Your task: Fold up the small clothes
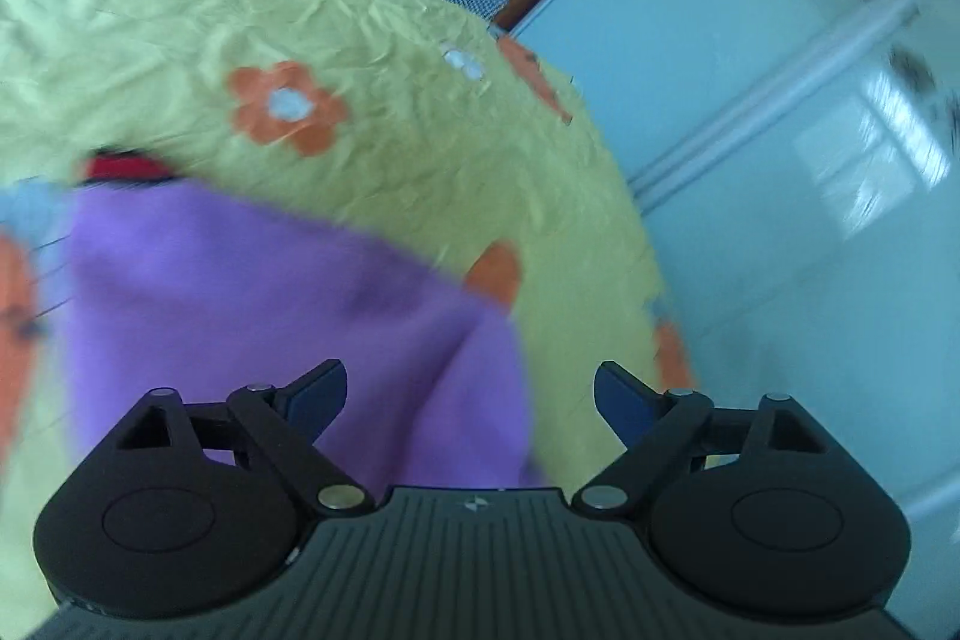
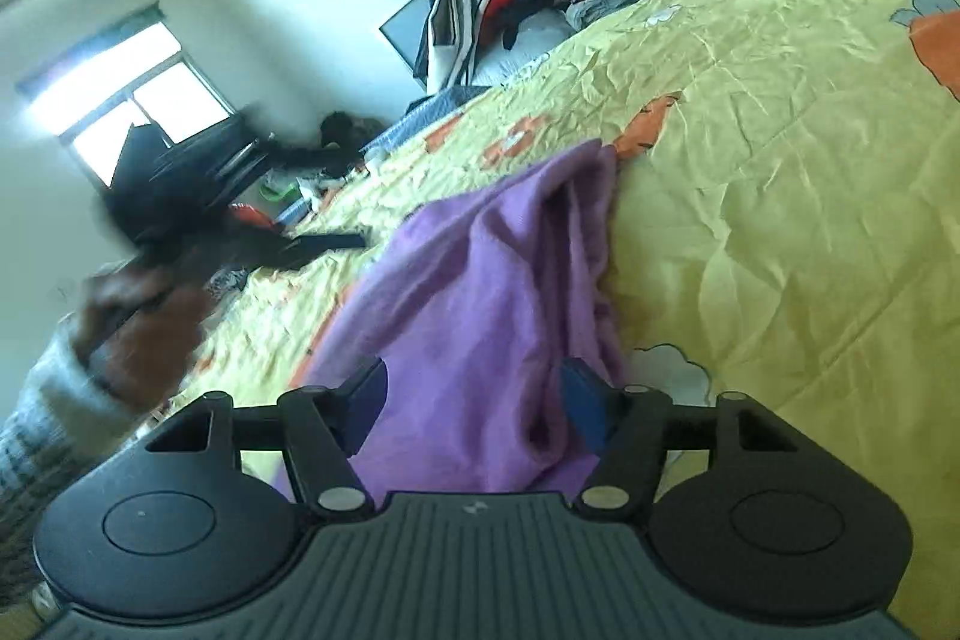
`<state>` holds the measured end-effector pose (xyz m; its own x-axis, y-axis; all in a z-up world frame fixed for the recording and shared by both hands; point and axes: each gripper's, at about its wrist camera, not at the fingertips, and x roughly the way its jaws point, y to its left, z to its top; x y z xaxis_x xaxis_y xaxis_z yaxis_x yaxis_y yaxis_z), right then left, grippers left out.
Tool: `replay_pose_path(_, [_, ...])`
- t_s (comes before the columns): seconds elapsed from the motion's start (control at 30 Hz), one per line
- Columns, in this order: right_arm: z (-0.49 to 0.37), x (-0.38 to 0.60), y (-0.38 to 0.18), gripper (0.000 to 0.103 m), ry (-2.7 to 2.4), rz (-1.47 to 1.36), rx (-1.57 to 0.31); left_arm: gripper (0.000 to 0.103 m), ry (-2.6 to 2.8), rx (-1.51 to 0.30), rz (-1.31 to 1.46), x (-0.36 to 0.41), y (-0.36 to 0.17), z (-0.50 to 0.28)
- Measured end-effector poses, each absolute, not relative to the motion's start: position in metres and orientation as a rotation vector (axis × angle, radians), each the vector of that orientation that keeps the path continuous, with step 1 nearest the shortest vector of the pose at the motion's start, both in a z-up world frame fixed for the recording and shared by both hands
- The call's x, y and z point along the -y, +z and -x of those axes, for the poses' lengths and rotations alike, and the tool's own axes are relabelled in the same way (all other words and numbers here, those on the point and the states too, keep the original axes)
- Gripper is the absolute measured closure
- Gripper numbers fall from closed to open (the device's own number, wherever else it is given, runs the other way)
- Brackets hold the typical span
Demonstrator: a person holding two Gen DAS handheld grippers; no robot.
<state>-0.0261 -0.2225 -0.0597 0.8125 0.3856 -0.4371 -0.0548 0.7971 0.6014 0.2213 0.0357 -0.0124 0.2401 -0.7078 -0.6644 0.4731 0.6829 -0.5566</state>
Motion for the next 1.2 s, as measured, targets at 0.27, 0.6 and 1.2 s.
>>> replay_pose_path(0.27, [0.021, 0.216, -0.074, 0.098, 0.243, -0.540, -0.648, 0.004, -0.784, -1.041, 0.097, -0.057, -0.047, -0.150])
replay_pose_path(0.6, [0.034, 0.230, -0.071, 0.087, 0.225, -0.537, -0.719, 0.000, -0.783, -0.954, -0.243, -0.030, -0.063, -0.093])
replay_pose_path(1.2, [-0.126, 0.304, -0.091, 0.100, 0.340, -0.947, -0.625, 0.000, -0.711, -0.984, -0.127, -0.019, -0.057, -0.072])
